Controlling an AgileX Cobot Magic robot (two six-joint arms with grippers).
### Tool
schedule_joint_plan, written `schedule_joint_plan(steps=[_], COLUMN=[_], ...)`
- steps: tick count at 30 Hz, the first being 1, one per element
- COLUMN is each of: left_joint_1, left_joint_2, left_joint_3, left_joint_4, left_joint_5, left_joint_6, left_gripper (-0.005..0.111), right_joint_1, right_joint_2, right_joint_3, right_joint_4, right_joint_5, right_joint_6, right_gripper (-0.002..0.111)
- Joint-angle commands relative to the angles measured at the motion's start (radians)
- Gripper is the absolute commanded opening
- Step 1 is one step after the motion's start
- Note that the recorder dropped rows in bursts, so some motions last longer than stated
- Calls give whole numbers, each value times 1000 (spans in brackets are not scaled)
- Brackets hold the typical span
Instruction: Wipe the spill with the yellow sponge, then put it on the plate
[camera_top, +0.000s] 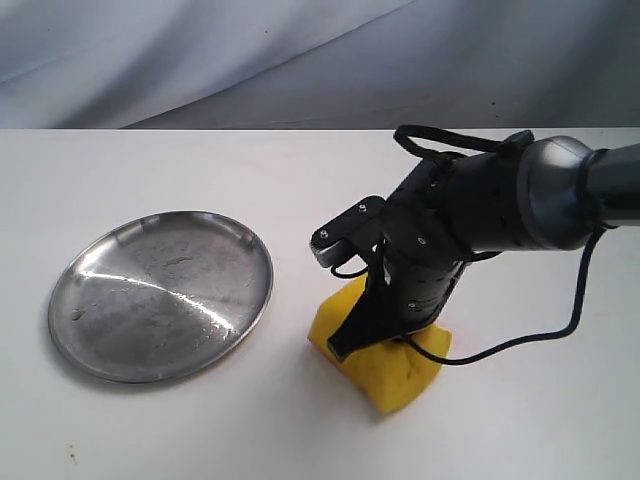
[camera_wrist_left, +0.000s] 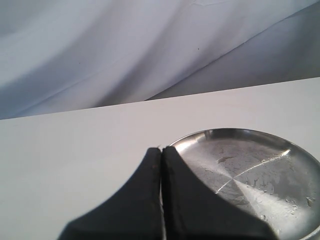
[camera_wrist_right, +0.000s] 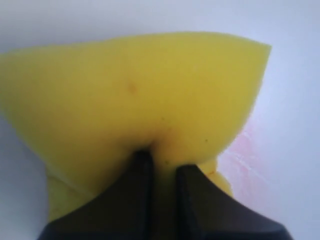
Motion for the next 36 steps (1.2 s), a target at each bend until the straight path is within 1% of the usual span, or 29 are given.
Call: schedule_joint_plan(steps=[1, 4, 6, 8, 10, 14, 16, 19, 24, 27, 29, 31, 36], left_joint_1=[1, 1, 1, 1, 1, 1, 1, 1, 1, 1, 1, 1, 1], left_joint_2=[-3, -3, -3, -3, -3, -3, -3, -3, -3, -3, -3, -3, -3], left_joint_3=[-1, -1, -1, -1, -1, -1, -1, -1, -1, -1, -1, -1, -1], left_joint_4=[-2, -2, -2, -2, -2, -2, -2, -2, -2, -2, -2, -2, -2], left_joint_5=[-6, -6, -6, -6, -6, -6, -6, -6, -6, -6, -6, -6, -6], left_joint_6=[-8, -8, -8, -8, -8, -8, -8, -8, -8, -8, -8, -8, -8], left_gripper=[0, 0, 0, 0, 0, 0, 0, 0, 0, 0, 0, 0, 0], right_joint_1=[68, 194, 257, 281, 282, 214, 160, 56, -87, -109, -90, -43, 127], right_joint_2=[18, 18, 18, 18, 18, 18, 18, 18, 18, 18, 18, 18, 18], right_joint_3=[7, 7, 7, 7, 7, 7, 7, 7, 7, 7, 7, 7, 7], right_joint_4=[138, 266, 271, 266, 266, 156, 107, 76, 77, 153, 231, 307, 433], right_joint_5=[48, 20, -8, -16, -18, -16, -3, 26, 67, 81, 83, 81, 73], right_joint_6=[-147, -234, -234, -234, -234, -167, -117, -100, -72, -90, -163, -223, -327], right_gripper=[0, 0, 0, 0, 0, 0, 0, 0, 0, 0, 0, 0, 0])
